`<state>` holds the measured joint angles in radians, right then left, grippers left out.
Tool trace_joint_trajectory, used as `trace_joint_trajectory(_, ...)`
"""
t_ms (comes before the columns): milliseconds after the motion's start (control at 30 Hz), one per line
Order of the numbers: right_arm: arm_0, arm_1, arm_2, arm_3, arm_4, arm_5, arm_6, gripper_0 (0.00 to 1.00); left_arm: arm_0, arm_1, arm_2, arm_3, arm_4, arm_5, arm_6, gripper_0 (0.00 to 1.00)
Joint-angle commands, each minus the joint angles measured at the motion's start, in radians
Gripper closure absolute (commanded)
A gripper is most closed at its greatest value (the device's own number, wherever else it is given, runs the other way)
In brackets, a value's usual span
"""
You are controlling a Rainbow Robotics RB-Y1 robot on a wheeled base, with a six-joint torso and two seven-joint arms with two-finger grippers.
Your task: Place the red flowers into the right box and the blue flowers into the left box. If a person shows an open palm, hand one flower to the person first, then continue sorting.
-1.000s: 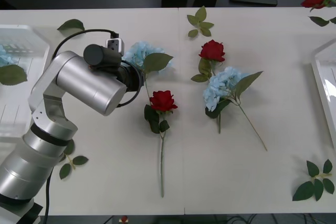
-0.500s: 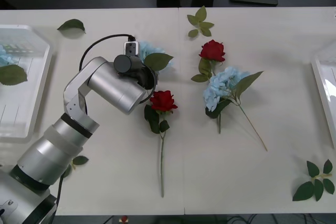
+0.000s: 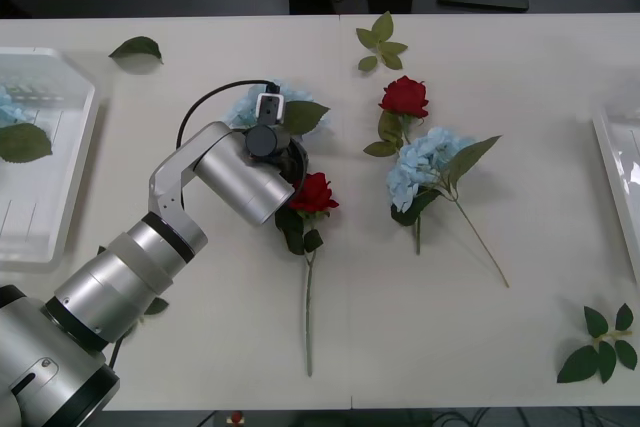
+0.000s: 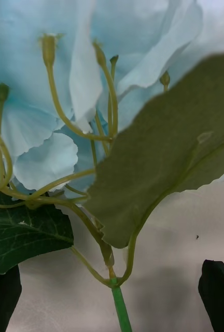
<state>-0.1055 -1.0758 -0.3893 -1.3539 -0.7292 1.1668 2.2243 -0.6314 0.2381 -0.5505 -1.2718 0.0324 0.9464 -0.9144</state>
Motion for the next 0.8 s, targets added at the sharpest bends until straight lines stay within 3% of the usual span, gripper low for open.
trace_joint_trajectory(33,0.043,-0.038,-0.017,-0.011,0.037,-0.041,0.031,1.0,-0.018,-0.008,-0.002,-0.001,-0.009,-0.008,-0.037,0.39)
trace_joint_trajectory(100,0.058,-0.038,-0.016,-0.01,0.057,-0.064,0.031,1.0,-0.016,-0.008,-0.002,-0.001,-0.008,-0.008,-0.041,0.86)
trace_joint_trajectory(133,0.063,-0.038,-0.013,-0.008,0.063,-0.07,0.031,1.0,-0.016,-0.008,-0.002,-0.001,-0.008,-0.008,-0.043,0.97)
trace_joint_trajectory(167,0.064,-0.038,-0.002,0.001,0.077,-0.087,0.031,1.0,-0.014,-0.006,-0.002,-0.001,-0.008,-0.009,-0.043,1.0)
trace_joint_trajectory(433,0.064,-0.038,0.106,0.085,0.122,-0.242,0.028,1.0,-0.014,-0.006,0.011,-0.007,-0.005,-0.008,-0.046,1.0)
trace_joint_trajectory(633,0.063,-0.012,0.144,0.113,0.169,-0.312,0.028,1.0,-0.014,0.01,0.104,-0.112,0.024,0.069,-0.067,1.0)
trace_joint_trajectory(700,0.063,-0.006,0.144,0.113,0.183,-0.314,0.028,0.95,-0.014,0.024,0.144,-0.161,0.052,0.104,-0.092,1.0)
trace_joint_trajectory(800,0.063,0.011,0.144,0.113,0.2,-0.328,0.025,0.66,-0.014,0.064,0.228,-0.256,0.106,0.19,-0.153,1.0)
